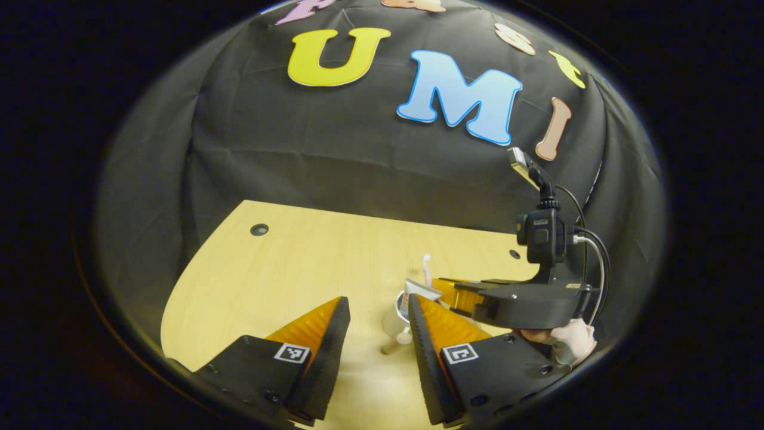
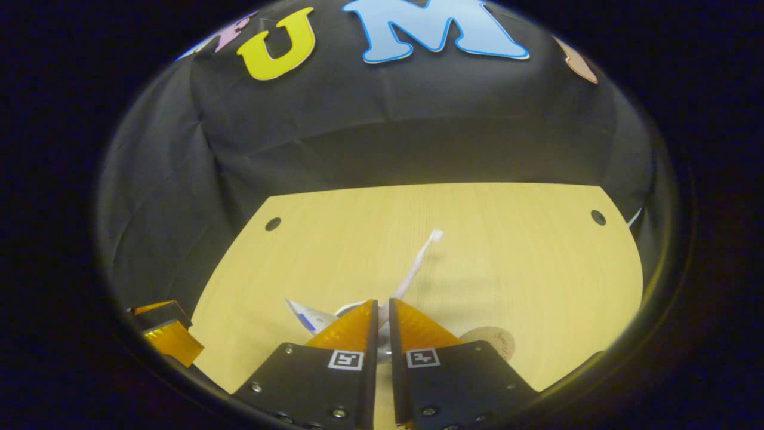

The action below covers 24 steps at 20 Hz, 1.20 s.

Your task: Put the toothbrush and toothpaste on the desktop into the cup, then pick up the cup and place it on the coaster on the desktop.

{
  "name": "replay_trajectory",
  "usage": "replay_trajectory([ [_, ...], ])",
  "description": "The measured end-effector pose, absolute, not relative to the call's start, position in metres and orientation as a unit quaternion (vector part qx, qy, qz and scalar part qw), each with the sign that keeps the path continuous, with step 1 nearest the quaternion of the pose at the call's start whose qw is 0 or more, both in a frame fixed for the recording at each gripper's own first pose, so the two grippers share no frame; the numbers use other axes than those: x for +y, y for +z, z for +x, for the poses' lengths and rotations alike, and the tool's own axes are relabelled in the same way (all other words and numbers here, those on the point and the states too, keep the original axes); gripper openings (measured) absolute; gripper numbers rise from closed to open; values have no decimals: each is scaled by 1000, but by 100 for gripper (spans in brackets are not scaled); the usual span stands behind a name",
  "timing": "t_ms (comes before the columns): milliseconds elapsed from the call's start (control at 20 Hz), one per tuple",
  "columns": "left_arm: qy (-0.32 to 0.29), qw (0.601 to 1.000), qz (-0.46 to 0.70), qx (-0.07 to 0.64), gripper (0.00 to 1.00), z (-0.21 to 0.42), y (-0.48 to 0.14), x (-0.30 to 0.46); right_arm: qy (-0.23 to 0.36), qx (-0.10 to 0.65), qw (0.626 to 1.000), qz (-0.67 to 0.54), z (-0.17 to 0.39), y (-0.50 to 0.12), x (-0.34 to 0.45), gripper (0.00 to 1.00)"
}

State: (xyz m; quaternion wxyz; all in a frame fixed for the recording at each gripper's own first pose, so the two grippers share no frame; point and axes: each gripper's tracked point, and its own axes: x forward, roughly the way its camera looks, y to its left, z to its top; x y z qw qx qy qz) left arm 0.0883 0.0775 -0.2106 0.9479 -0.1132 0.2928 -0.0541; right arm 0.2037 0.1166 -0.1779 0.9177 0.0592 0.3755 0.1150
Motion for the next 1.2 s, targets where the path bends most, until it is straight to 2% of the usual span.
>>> replay_trajectory([
  [350,-46,947,-117,296,66,89,-211,76,128,420,897,53,187,-204,123,10],
  [400,-44,947,-117,297,73,88,-212,76,129,421,897,48,182,-204,123,10],
  [600,-40,947,-116,297,73,73,-218,88,134,430,892,42,176,-208,125,10],
  [850,-38,948,-115,294,73,75,-216,89,141,479,866,22,166,-210,123,11],
  [900,-39,948,-116,293,66,75,-215,88,141,487,862,15,165,-207,122,11],
  [1150,-36,948,-124,292,66,70,-215,89,137,532,835,4,163,-206,123,11],
  [1200,-35,948,-124,292,73,69,-216,90,138,538,831,1,162,-206,124,11],
])
